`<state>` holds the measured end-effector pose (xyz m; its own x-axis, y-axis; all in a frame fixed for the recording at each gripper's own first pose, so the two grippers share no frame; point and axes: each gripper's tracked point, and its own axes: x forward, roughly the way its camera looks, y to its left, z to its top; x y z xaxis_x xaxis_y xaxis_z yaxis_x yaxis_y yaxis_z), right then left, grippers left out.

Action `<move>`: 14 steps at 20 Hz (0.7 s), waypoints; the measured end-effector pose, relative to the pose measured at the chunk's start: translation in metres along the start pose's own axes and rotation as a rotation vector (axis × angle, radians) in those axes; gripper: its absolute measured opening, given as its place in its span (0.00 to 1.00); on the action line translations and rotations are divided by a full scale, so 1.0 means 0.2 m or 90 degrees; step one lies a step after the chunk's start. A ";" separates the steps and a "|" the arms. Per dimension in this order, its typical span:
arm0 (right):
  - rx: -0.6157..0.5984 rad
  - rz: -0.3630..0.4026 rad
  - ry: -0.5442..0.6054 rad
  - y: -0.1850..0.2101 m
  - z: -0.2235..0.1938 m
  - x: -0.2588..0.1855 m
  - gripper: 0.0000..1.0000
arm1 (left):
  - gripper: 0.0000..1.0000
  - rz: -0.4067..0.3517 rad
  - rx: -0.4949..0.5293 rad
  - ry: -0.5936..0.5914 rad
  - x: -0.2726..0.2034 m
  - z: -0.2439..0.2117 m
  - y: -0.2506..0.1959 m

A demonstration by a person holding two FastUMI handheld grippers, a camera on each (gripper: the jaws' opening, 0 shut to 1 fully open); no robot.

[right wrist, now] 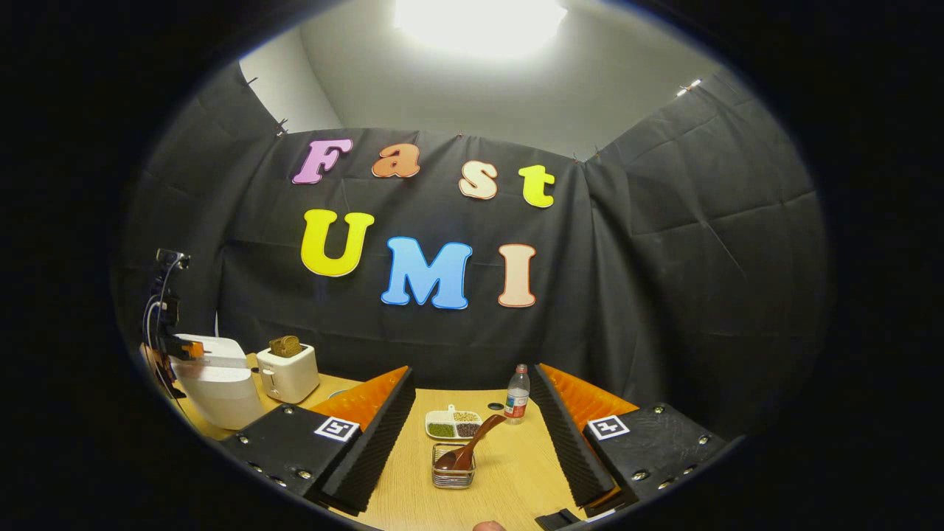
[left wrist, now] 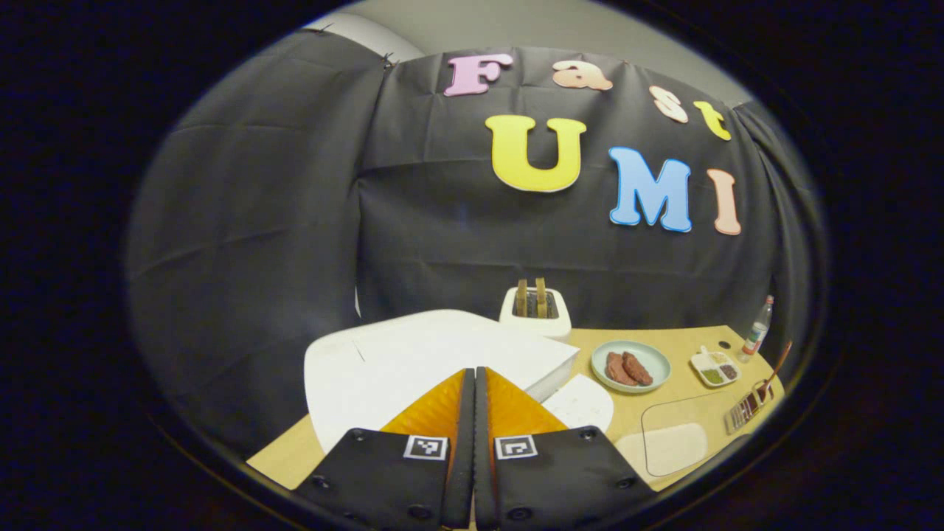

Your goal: Close the left gripper, press the button to open the rice cooker; take a wooden spoon from the chopstick holder with the right hand, scoop a spoonful of rice and pour it into the rice cooker, then put the wooden spoon back into the chopstick holder.

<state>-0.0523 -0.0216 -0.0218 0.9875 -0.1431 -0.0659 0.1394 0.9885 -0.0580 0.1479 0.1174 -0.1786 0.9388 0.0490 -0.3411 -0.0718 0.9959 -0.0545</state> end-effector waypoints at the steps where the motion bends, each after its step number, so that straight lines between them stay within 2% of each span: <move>1: 0.006 0.003 0.000 0.00 -0.01 0.01 0.97 | 0.10 0.010 0.004 -0.023 -0.02 0.10 0.02; 4: 0.016 0.020 0.000 0.01 -0.01 0.06 0.97 | 0.10 0.032 0.005 -0.080 -0.08 0.34 0.07; 9: 0.033 0.054 -0.004 0.03 -0.01 0.15 0.97 | 0.10 0.039 0.002 -0.152 -0.33 0.54 0.03; 10: 0.035 0.058 -0.005 0.03 -0.01 0.17 0.97 | 0.09 0.029 0.000 -0.163 -0.39 0.57 -0.01; 12: 0.042 0.067 -0.005 0.03 -0.02 0.22 0.97 | 0.28 0.009 -0.008 -0.181 -0.52 0.60 -0.09; 13: 0.049 0.070 -0.003 0.03 -0.03 0.25 0.97 | 0.45 -0.001 -0.008 -0.187 -0.56 0.61 -0.13; 14: 0.056 0.072 -0.001 0.02 -0.03 0.28 0.97 | 0.46 -0.007 -0.006 -0.194 -0.61 0.62 -0.16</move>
<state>0.0028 -0.0250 -0.0317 0.9974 -0.0304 -0.0651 0.0329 0.9988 0.0365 0.0771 0.0891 -0.0191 0.9972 0.0607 -0.0433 -0.0635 0.9958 -0.0661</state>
